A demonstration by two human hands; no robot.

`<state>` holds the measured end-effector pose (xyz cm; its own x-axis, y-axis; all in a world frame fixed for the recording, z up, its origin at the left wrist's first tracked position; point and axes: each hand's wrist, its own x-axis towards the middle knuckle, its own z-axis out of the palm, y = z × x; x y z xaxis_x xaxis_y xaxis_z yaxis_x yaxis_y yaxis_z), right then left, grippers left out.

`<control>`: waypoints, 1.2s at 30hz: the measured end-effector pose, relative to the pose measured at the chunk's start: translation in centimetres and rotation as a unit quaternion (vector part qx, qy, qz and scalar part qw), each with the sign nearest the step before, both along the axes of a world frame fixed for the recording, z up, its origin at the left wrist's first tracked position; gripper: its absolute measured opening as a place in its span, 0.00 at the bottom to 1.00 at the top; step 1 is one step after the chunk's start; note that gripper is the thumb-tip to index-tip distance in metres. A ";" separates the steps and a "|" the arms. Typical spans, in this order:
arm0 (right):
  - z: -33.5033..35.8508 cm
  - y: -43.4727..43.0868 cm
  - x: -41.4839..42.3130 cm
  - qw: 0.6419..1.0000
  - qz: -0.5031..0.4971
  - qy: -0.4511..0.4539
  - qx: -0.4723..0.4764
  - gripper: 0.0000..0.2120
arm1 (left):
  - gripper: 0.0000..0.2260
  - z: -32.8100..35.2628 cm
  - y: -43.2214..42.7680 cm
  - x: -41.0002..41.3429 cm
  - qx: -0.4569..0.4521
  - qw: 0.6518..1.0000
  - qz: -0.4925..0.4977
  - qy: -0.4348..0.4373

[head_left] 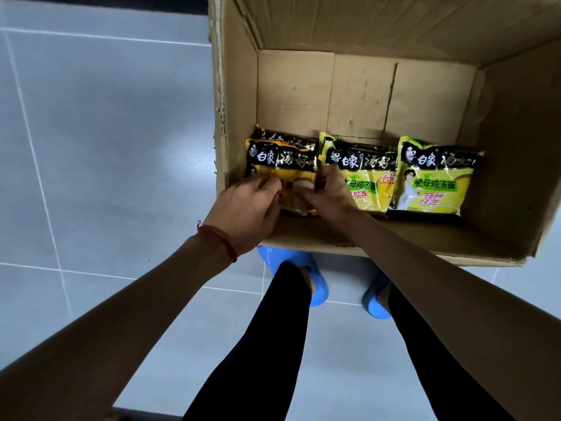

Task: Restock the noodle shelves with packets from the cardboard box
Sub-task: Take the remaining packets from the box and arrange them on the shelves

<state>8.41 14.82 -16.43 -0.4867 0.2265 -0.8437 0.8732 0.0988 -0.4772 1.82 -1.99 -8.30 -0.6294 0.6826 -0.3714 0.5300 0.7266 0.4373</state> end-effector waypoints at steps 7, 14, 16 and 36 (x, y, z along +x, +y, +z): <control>3.4 1.7 1.4 0.982 0.083 0.147 0.080 0.17 | 0.08 0.5 0.9 0.3 -0.055 0.998 0.009 -0.009; 7.9 8.1 3.2 0.947 0.169 0.217 0.164 0.15 | 0.12 -0.9 3.0 -0.2 -0.141 0.988 0.043 -0.043; 8.1 9.9 3.7 0.931 0.202 0.226 0.204 0.13 | 0.16 -2.9 3.6 -0.4 -0.171 0.980 0.073 -0.068; 4.9 14.6 5.2 0.923 0.224 0.210 0.231 0.06 | 0.42 -12.0 6.4 -0.8 -0.213 0.858 0.396 -0.248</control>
<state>13.64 29.47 -11.55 -0.8808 0.2119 -0.4235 0.4436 0.6819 -0.5816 0.97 4.46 -20.29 -0.5261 -0.1505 -0.8370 -0.3776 0.9232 0.0713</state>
